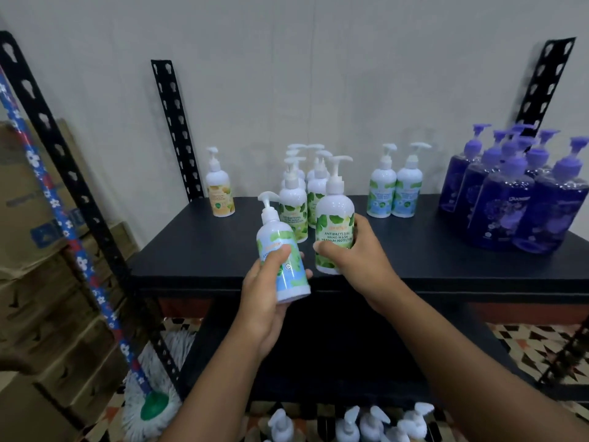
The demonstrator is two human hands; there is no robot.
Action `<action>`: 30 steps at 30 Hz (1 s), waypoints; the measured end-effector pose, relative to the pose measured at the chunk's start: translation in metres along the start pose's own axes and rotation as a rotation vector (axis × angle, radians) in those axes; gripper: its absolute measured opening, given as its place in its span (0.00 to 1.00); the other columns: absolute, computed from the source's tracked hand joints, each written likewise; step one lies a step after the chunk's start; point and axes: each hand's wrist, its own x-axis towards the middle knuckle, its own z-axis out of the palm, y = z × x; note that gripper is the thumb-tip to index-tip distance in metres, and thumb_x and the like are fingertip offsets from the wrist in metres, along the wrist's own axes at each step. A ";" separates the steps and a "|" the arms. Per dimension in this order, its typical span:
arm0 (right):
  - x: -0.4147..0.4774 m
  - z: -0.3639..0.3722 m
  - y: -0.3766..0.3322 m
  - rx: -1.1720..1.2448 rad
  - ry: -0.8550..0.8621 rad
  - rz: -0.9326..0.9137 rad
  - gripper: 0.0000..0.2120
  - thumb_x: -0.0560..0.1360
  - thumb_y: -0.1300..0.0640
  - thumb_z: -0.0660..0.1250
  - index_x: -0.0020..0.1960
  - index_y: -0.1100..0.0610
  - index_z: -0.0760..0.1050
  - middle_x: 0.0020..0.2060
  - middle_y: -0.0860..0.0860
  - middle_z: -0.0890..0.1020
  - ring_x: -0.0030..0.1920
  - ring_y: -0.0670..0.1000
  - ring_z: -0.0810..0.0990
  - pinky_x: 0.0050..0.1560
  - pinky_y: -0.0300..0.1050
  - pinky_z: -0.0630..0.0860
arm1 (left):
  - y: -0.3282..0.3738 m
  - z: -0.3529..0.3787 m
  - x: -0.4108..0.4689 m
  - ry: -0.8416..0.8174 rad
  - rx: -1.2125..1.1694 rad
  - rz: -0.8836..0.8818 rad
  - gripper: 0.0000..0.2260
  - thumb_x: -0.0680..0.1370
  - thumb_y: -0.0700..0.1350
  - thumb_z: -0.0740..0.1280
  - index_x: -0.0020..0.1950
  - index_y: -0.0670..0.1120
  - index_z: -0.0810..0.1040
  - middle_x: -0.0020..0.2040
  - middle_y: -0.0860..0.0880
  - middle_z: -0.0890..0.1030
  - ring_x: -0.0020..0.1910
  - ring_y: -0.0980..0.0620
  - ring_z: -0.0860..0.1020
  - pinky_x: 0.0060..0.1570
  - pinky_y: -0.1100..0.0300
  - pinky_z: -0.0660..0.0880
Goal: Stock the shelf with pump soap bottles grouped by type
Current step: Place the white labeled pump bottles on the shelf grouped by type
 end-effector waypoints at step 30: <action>0.097 0.013 0.055 -0.441 0.134 0.037 0.29 0.67 0.55 0.80 0.62 0.54 0.69 0.62 0.52 0.75 0.58 0.50 0.77 0.54 0.43 0.74 | 0.007 -0.015 0.042 0.000 -0.074 0.013 0.12 0.81 0.49 0.65 0.61 0.47 0.79 0.53 0.43 0.85 0.45 0.45 0.83 0.47 0.49 0.78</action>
